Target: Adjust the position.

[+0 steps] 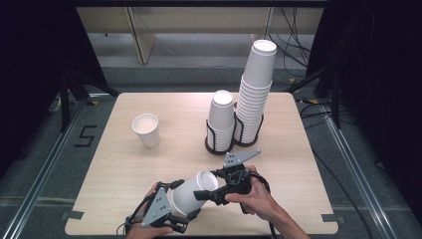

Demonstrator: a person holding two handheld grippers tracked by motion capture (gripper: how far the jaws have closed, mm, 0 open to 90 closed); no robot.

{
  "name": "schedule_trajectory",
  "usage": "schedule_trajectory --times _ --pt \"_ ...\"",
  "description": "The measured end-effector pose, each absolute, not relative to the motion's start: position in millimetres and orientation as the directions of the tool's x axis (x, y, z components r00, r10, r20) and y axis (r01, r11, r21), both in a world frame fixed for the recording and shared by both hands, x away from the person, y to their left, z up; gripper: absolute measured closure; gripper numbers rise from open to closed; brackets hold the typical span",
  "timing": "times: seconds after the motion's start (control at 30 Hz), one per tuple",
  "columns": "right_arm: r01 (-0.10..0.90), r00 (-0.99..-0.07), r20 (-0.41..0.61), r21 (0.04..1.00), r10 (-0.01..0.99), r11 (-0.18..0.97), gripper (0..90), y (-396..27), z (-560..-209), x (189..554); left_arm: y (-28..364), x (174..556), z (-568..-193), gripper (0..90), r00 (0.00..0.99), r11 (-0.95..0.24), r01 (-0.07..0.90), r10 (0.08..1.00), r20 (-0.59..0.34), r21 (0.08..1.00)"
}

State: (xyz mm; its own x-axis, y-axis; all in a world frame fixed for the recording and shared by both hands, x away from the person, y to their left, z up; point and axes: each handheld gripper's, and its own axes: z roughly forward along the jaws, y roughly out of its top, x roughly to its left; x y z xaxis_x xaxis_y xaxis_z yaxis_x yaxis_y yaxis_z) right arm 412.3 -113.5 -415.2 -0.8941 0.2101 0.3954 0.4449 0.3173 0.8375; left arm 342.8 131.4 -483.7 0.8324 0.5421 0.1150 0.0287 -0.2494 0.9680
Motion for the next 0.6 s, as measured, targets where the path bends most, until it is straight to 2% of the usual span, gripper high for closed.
schedule_trajectory --times 0.13,0.37,0.4,0.6 --pt "0.462 -0.886 0.419 0.837 0.2 0.293 24.4 -114.7 -415.0 413.8 132.5 343.2 -482.7 6.2 0.836 -0.212 0.023 0.539 0.097 0.977" --pt "0.47 -0.881 0.426 0.834 0.205 0.289 23.7 -118.2 -415.6 416.1 134.1 342.4 -480.2 8.7 0.837 -0.233 0.028 0.537 0.105 0.972" --pt "0.491 -0.871 0.452 0.825 0.194 0.282 23.6 -117.9 -415.6 414.9 133.7 343.0 -480.1 9.4 0.837 -0.228 0.02 0.536 0.109 0.973" --pt "0.445 -0.895 0.399 0.834 0.199 0.328 22.4 -117.9 -415.3 416.0 135.8 343.2 -478.4 13.0 0.846 -0.3 0.037 0.518 0.13 0.953"
